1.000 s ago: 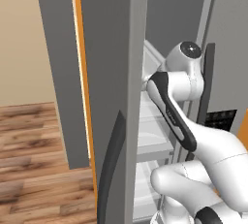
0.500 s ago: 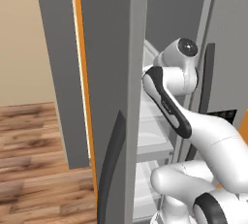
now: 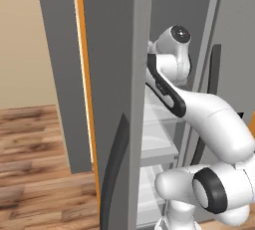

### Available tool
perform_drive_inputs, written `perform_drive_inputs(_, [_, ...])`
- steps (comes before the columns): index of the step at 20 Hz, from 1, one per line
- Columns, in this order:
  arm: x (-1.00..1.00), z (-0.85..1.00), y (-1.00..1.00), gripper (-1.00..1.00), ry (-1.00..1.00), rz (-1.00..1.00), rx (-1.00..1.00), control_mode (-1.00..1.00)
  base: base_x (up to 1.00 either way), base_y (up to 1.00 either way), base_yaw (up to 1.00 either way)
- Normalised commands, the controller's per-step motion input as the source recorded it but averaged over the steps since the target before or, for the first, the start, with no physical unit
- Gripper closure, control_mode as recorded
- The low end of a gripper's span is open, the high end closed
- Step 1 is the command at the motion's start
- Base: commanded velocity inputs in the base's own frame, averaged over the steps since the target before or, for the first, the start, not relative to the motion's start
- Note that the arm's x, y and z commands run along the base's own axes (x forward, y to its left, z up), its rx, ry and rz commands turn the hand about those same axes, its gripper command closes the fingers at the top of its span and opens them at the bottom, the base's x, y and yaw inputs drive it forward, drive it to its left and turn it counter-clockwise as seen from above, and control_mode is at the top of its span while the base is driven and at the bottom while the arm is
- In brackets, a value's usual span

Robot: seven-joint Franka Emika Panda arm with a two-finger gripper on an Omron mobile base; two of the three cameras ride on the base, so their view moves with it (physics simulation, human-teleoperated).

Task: Take the fish from the fridge and place it on the digital scale on the counter by the fridge. Wait a few seconds for a reading, then move it to the plate on the dining counter.

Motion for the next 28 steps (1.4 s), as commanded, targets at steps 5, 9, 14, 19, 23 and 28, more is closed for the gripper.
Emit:
perform_drive_inputs(5, [0.49, -0.08, 0.36, -1.0, 0.03, 0.06, 0.0, -1.0, 0.0, 0.0, 0.0])
perform_drive_inputs(9, [0.69, -0.39, 0.17, -1.0, 0.07, 0.03, 0.0, -1.0, 0.0, 0.0, 0.0])
perform_drive_inputs(14, [0.69, -0.42, 0.12, -1.0, 0.03, 0.0, 0.0, -1.0, 0.0, 0.0, 0.0])
perform_drive_inputs(19, [0.7, -0.22, 0.13, -1.0, 0.0, 0.0, 0.0, -1.0, 0.0, 0.0, 0.0])
perform_drive_inputs(23, [0.79, -0.16, 0.1, -1.0, 0.0, 0.0, 0.0, -1.0, 0.0, 0.0, 0.0])
perform_drive_inputs(28, [0.73, -0.19, 0.07, -1.0, 0.03, 0.0, 0.0, -1.0, 0.0, 0.0, 0.0])
